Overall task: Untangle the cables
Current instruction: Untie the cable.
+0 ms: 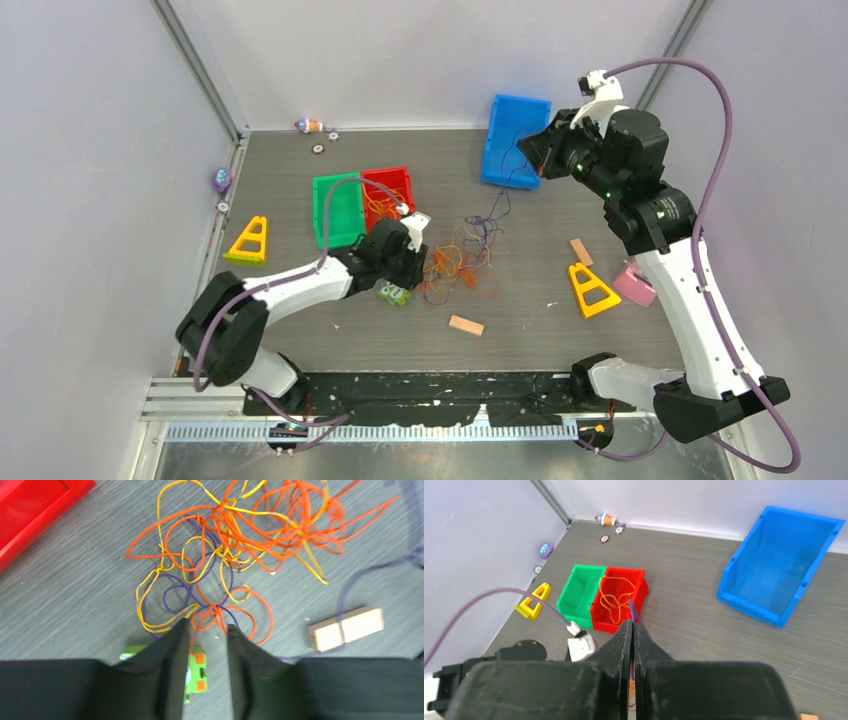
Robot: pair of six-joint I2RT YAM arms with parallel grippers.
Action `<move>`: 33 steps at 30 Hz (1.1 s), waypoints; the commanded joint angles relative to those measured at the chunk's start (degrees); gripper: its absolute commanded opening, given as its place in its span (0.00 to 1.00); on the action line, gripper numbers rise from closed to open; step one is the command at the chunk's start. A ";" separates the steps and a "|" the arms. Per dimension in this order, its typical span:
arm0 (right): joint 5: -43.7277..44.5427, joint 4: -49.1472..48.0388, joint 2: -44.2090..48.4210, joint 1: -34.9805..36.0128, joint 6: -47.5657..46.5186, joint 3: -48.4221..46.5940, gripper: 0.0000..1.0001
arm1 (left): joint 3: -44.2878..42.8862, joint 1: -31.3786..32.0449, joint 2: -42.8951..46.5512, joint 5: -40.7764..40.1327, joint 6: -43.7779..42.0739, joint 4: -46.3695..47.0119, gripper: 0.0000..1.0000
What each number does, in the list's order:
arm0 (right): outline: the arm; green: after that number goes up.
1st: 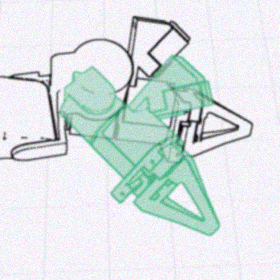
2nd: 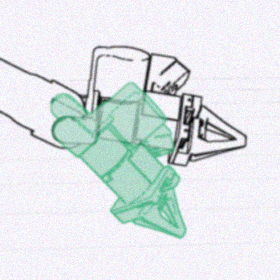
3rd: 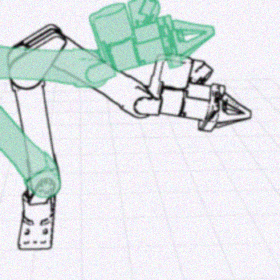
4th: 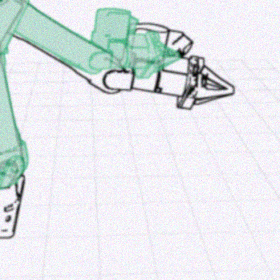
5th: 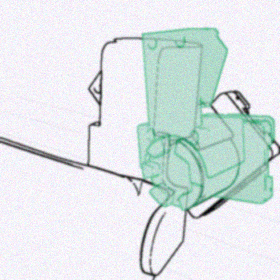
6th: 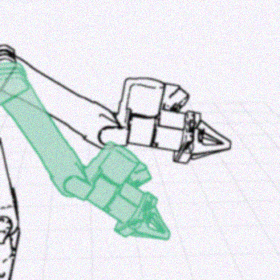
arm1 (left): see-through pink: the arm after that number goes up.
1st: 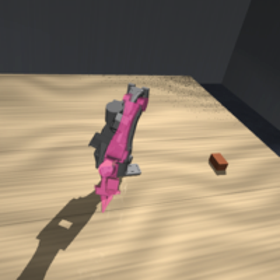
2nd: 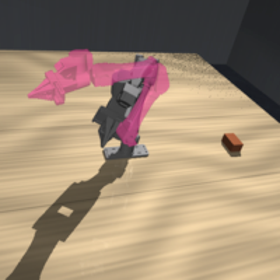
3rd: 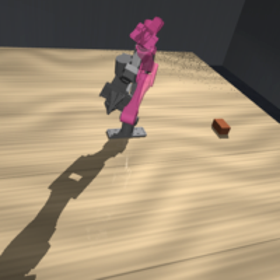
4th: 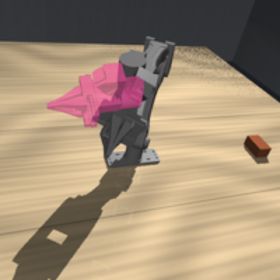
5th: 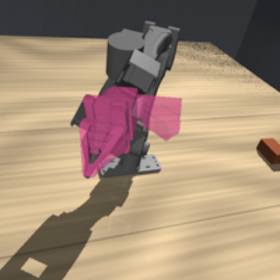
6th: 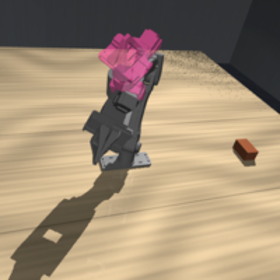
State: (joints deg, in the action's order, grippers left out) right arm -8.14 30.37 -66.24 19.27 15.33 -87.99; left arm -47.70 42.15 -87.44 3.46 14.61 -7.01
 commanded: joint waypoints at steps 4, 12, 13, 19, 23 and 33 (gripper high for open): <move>-10.96 2.34 0.43 -0.15 0.46 -2.71 0.06 | 1.09 0.21 15.74 -1.07 1.39 -4.11 0.66; -18.77 0.34 2.03 0.56 2.05 1.56 0.06 | -1.85 0.19 27.71 -5.54 1.94 -8.88 0.85; -19.33 0.28 2.11 0.62 1.97 1.97 0.06 | -2.01 0.21 28.58 -5.26 2.06 -8.13 0.85; -20.92 -1.08 2.51 2.93 1.58 6.49 0.06 | -1.71 0.21 31.55 -1.48 2.09 -1.69 0.95; -20.03 -1.41 2.77 7.28 0.39 9.34 0.05 | -0.62 0.21 32.22 1.36 2.43 4.21 0.95; -16.66 -2.70 1.14 15.32 -0.51 13.50 0.06 | 0.43 0.21 28.69 10.64 2.00 15.58 0.95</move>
State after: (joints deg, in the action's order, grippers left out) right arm -26.00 31.11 -65.12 33.12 15.88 -74.78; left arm -47.42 42.17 -56.97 8.75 16.53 0.19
